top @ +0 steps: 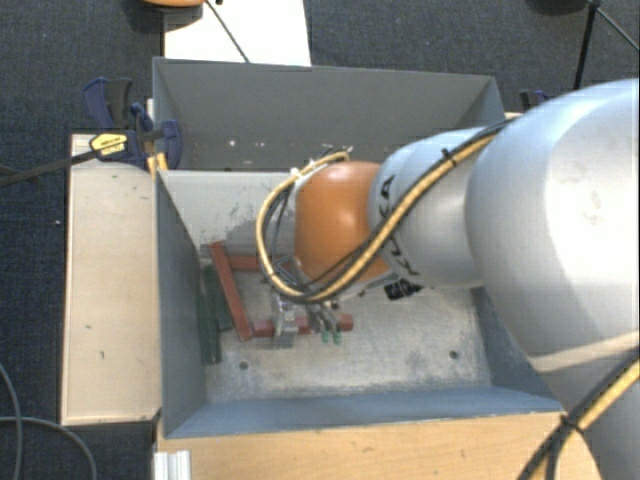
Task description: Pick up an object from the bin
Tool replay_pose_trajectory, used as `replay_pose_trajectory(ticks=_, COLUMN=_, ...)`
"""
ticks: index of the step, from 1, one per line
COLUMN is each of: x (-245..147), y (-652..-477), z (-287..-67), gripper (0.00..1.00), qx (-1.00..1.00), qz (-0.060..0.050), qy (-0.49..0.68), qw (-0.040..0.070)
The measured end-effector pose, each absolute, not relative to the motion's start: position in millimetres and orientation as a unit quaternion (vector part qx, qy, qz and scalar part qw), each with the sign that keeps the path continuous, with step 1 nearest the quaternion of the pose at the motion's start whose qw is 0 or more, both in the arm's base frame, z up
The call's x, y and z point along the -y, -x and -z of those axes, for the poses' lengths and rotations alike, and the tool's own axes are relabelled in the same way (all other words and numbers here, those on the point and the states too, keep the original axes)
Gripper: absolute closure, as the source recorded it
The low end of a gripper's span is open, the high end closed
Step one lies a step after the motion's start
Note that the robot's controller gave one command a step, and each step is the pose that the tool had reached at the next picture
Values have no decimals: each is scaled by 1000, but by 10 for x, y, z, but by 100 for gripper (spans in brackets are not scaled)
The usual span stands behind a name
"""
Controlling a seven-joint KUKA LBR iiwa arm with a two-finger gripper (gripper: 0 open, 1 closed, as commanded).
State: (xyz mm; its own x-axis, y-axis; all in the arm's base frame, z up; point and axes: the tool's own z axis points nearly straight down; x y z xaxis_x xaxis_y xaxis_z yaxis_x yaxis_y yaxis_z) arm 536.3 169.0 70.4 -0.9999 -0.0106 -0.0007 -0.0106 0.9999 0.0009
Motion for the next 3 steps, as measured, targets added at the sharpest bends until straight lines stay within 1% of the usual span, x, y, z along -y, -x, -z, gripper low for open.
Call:
replay_pose_trajectory(ticks=1, x=-1466, y=-5454, z=-1213, gripper=100, qx=-1000, qz=0, qy=3, qw=-3)
replay_pose_trajectory(ticks=2, x=-1786, y=-5427, z=-1913, gripper=100, qx=-1000, qz=1, qy=6, qw=-1)
replay_pose_trajectory(ticks=3, x=-1852, y=-5598, z=-2282, gripper=100, qx=-1000, qz=-3, qy=19, qw=2)
